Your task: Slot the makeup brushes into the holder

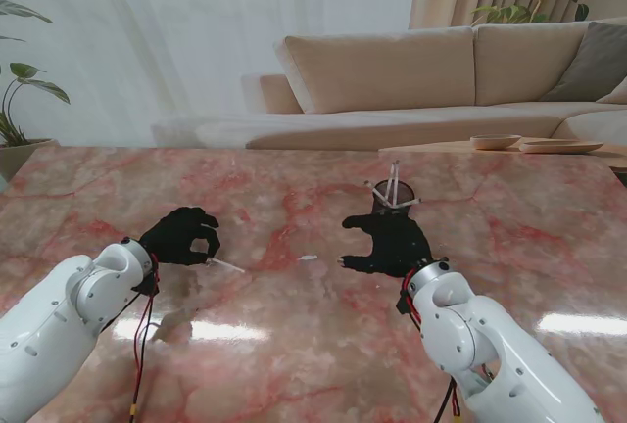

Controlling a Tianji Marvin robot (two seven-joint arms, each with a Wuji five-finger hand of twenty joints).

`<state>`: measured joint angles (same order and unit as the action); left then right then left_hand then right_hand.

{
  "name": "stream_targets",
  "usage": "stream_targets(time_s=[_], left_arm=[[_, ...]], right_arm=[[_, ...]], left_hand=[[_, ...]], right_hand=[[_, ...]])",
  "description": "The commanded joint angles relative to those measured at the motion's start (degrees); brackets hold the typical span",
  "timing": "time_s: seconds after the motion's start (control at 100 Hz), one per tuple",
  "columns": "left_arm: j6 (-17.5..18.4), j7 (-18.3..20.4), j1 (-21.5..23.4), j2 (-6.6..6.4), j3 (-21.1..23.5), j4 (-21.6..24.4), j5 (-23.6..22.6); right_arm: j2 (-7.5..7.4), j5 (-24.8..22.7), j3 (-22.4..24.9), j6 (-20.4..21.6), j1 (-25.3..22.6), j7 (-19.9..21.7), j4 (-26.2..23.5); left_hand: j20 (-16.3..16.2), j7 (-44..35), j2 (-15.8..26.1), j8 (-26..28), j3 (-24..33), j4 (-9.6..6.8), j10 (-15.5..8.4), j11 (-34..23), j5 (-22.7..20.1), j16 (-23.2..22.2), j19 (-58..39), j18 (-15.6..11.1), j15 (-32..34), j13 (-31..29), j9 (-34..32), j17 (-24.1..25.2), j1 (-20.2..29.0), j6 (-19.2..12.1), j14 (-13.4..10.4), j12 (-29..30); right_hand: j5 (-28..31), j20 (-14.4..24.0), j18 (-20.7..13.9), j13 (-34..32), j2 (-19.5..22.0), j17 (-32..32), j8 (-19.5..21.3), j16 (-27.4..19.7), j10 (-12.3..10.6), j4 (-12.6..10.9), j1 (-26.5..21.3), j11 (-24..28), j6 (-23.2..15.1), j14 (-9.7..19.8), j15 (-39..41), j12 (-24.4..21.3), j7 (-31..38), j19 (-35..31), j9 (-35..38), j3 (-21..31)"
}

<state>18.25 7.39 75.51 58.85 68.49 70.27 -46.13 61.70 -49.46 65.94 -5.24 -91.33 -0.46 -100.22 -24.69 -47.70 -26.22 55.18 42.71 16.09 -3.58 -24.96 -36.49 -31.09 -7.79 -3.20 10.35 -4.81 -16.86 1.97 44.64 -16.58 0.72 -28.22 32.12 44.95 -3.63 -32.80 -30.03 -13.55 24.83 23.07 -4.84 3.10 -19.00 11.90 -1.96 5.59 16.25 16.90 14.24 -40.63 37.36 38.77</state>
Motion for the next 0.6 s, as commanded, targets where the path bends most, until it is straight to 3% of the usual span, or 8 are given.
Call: stream_targets(time_s=[0.0,0.12,0.15,0.31,0.45,0.59], left_arm=[[0.5,0.3,-0.1,0.44,-0.4,0.8,0.1],[1.4,0.5,-0.2,0.43,-0.9,1.4,0.2],[1.5,0.6,-0.2,0.42,-1.0,1.6,0.3],[2.7,0.9,-0.1,0.4,-1.5,2.8,0.4],[3.7,1.2,0.1,0.4,-1.8,4.2,0.5],[4.7,1.2,0.3,0.43,-2.2,5.4,0.6]], right_arm=[[0.38,0.2,-0.8,-1.1,1.1,1.5,0.3],[0.36,1.6,-3.2,-4.1,3.6,3.8,0.5],[0.31,2.1,-3.7,-4.9,4.2,4.8,0.5],[0.22,5.3,-6.5,-8.1,7.4,8.2,1.1],[0.34,11.6,-8.7,-11.0,10.6,11.1,2.4],[0.77,19.4,-11.0,-13.8,13.9,13.1,4.7]], left_hand=[[0.4,-3.7,2.4,1.0,0.5,-1.37,-0.1,0.9,-4.2,-0.1,2.3,-0.5,-0.7,0.9,-0.7,0.2,2.1,-4.9,-2.0,-0.5],[0.4,-3.8,2.4,1.0,0.7,-1.32,-0.1,0.9,-4.1,-0.1,2.3,-0.5,-0.7,0.9,-0.7,0.1,2.0,-5.0,-2.0,-0.5],[0.4,-3.9,2.4,1.1,0.7,-1.3,0.0,0.9,-4.1,-0.1,2.3,-0.4,-0.6,0.9,-0.7,0.1,2.0,-5.0,-2.0,-0.5],[0.4,-3.9,2.4,1.0,0.8,-1.25,-0.1,1.0,-4.1,-0.1,2.3,-0.4,-0.6,0.9,-0.7,0.2,1.9,-5.1,-2.0,-0.4],[0.5,-3.9,2.3,1.0,0.9,-1.22,-0.2,1.1,-4.1,0.0,2.3,-0.4,-0.6,0.9,-0.7,0.2,1.9,-5.1,-2.0,-0.4],[0.5,-4.0,2.3,1.0,1.0,-1.22,-0.2,1.2,-4.0,0.1,2.3,-0.3,-0.7,0.9,-0.6,0.2,1.9,-5.0,-2.0,-0.4]], right_hand=[[2.6,-0.5,0.8,-4.7,-1.1,-3.5,-0.6,1.6,0.9,2.4,-1.9,1.1,-0.8,-1.1,1.2,0.9,1.6,-5.1,3.3,-2.5],[6.9,-3.1,2.3,-12.5,-2.2,-9.2,-0.8,1.7,2.1,2.9,-2.6,2.0,-0.5,-2.3,1.9,0.8,4.3,-13.2,8.8,-5.1],[7.5,-6.1,2.5,-13.9,-2.4,-9.8,-1.4,1.7,2.4,2.9,-2.7,1.9,-0.3,-2.5,1.6,0.6,4.9,-15.7,9.9,-5.8],[13.0,-8.2,3.8,-21.4,-3.3,-15.8,-1.7,0.2,4.2,3.6,-3.4,2.1,0.3,-3.9,1.4,-1.0,7.6,-21.2,16.9,-6.8],[16.5,-10.9,5.0,-25.2,-2.9,-19.5,-3.1,-2.0,5.6,4.3,-5.5,2.3,1.0,-5.0,1.0,-3.5,9.7,-23.6,20.8,-6.3],[19.4,-11.1,6.1,-27.8,-2.4,-21.7,-3.3,-2.2,6.3,4.7,-7.4,3.4,1.1,-6.0,2.2,-4.0,11.5,-25.3,23.6,-4.9]])
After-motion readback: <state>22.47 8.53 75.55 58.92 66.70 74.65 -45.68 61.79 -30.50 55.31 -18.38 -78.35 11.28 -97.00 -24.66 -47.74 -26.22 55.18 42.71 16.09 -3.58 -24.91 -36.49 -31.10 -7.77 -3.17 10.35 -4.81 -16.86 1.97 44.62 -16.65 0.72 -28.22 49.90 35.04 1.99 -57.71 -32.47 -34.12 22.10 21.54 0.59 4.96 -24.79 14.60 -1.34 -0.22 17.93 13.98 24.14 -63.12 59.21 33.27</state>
